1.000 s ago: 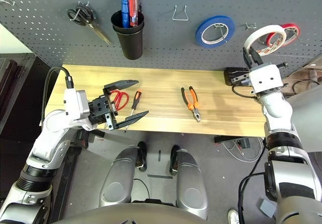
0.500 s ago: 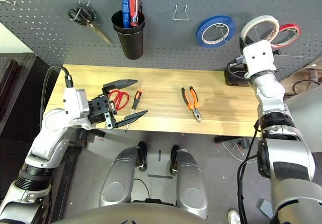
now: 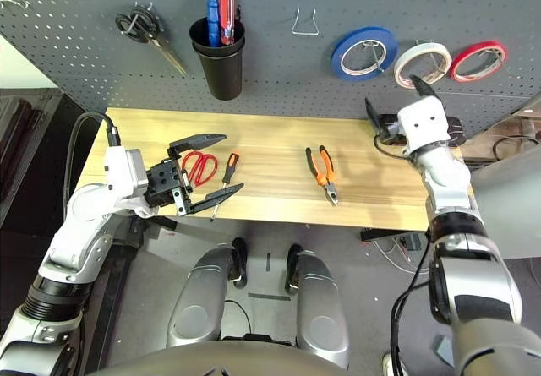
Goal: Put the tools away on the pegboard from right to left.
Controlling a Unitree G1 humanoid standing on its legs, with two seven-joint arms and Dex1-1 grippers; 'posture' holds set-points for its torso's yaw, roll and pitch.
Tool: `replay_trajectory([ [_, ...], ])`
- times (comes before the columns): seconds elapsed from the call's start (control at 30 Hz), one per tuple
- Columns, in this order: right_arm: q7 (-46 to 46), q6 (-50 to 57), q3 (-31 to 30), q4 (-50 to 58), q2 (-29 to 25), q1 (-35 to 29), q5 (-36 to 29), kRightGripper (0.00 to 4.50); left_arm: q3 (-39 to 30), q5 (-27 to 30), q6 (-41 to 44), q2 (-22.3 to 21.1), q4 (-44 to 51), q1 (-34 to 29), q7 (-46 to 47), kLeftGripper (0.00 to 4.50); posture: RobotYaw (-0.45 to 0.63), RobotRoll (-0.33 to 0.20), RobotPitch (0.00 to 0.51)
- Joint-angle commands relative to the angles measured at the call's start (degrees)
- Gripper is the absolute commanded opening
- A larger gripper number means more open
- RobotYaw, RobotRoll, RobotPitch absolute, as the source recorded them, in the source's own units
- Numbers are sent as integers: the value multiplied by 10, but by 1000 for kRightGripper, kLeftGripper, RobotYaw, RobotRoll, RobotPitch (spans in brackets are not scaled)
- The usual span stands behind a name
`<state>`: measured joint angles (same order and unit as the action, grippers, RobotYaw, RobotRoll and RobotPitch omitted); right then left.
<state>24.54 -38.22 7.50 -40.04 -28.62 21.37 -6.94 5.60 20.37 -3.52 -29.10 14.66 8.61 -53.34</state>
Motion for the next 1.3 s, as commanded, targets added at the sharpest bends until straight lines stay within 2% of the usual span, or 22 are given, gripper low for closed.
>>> replay_trajectory([
  [0.03,11,111,0,108,5,-58,-29,4478,-2,-3,5,-8,-6,-11,-3,4500,139,0,244],
  [0.17,-15,295,-2,196,9,-100,-29,4478,-2,-22,18,-38,-21,-15,-10,4500,132,0,249],
  [0.3,-22,445,-9,232,5,-106,-24,4478,6,-44,32,-66,-38,-11,-15,4500,130,0,251],
  [0.47,-25,566,-7,253,11,-90,-33,4478,25,-87,41,-93,-65,-2,-22,4500,126,0,260],
  [0.63,-11,671,-28,286,19,-77,-36,4478,44,-124,27,-95,-94,17,-21,4500,124,0,271],
  [0.9,-40,797,-60,327,55,-40,-22,4478,57,-140,19,-91,-111,31,-26,4500,125,0,289],
  [1.13,-93,866,-70,260,107,31,-6,4478,67,-144,32,-91,-100,27,-35,4500,137,0,303],
  [1.3,-114,877,-78,204,129,70,8,4478,71,-146,36,-92,-96,25,-33,4500,155,0,310],
])
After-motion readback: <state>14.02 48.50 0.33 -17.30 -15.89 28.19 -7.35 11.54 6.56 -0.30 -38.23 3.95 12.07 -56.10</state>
